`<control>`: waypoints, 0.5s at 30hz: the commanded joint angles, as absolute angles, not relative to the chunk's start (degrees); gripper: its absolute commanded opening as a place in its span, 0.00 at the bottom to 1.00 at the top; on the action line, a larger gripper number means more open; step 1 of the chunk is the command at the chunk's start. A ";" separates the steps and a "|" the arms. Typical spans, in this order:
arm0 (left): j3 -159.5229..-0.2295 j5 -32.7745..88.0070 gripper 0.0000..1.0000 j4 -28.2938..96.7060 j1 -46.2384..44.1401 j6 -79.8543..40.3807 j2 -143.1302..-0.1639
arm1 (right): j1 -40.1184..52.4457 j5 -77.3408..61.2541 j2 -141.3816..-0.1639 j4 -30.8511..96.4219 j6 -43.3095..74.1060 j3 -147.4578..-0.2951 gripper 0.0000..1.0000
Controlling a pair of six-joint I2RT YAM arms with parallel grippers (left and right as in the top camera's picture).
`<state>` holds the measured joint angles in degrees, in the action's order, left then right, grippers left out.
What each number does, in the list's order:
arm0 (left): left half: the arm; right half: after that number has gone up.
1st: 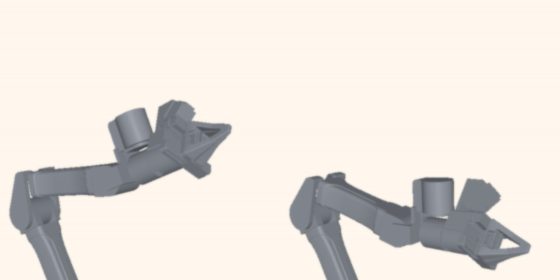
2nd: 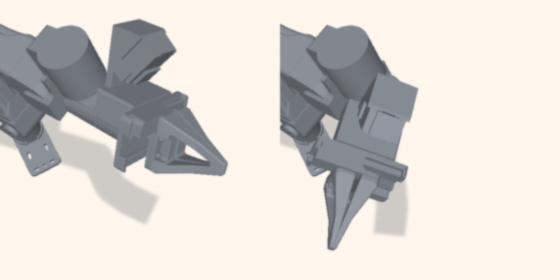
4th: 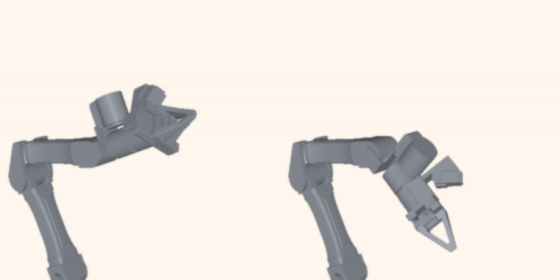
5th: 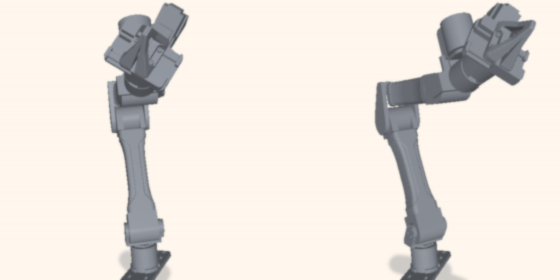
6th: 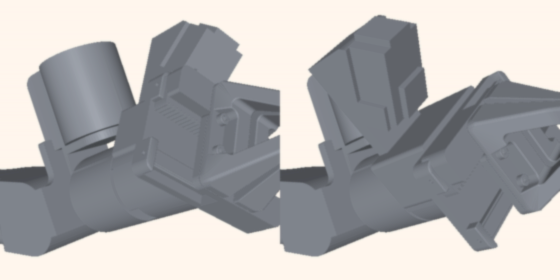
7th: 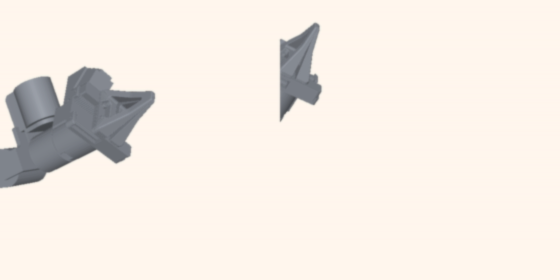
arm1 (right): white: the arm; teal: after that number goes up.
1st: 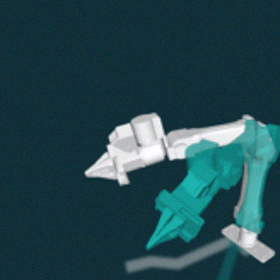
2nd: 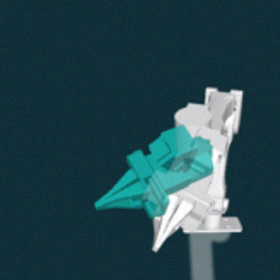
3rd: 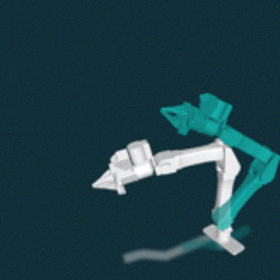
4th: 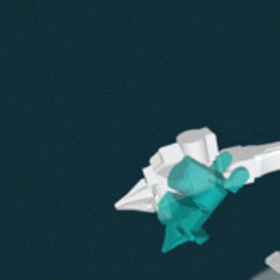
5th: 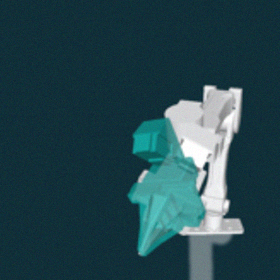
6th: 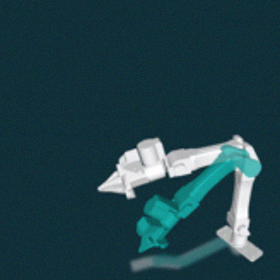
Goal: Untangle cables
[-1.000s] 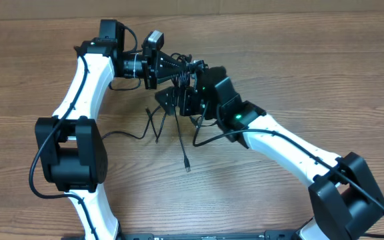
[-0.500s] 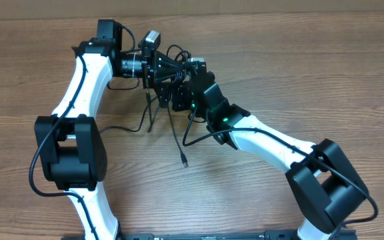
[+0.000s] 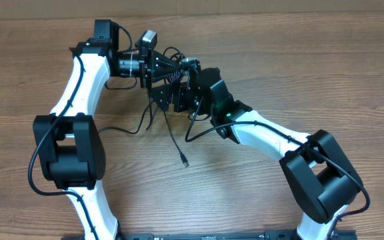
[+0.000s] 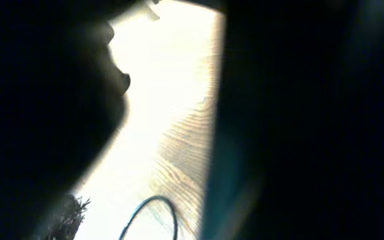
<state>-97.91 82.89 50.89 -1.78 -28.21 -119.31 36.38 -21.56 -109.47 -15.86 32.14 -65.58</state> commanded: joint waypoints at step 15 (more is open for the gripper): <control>-99.29 87.92 0.04 47.75 -3.22 -34.96 -117.84 | 40.49 -27.90 -102.02 -5.74 23.44 -65.95 1.00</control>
<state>-97.86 83.22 48.25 -0.99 -34.20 -119.31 36.60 -24.62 -105.73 -7.20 28.47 -65.60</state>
